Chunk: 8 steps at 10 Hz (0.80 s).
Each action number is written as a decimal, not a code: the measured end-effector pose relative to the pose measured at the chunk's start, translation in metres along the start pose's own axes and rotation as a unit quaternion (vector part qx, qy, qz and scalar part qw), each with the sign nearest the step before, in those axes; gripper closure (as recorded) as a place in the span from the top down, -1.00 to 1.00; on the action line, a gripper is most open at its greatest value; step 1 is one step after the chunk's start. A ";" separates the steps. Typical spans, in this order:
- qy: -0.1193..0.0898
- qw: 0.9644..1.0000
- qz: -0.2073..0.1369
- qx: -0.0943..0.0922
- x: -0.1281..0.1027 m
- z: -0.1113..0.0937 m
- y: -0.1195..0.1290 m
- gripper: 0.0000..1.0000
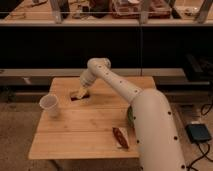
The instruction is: Place the eraser in the ceramic cup
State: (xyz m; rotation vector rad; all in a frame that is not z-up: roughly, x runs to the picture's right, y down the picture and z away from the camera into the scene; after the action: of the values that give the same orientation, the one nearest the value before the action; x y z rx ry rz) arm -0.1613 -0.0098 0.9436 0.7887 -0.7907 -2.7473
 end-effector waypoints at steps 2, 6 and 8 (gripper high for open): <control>-0.021 1.000 0.001 0.016 -0.017 0.016 -0.006 0.60; -0.037 0.998 0.018 0.037 -0.037 0.039 -0.013 0.60; -0.033 0.998 0.025 0.050 -0.035 0.047 -0.019 0.31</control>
State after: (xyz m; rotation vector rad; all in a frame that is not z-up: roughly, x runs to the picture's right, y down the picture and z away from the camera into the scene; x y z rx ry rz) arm -0.1572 0.0375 0.9831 0.6903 -0.9554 -2.7204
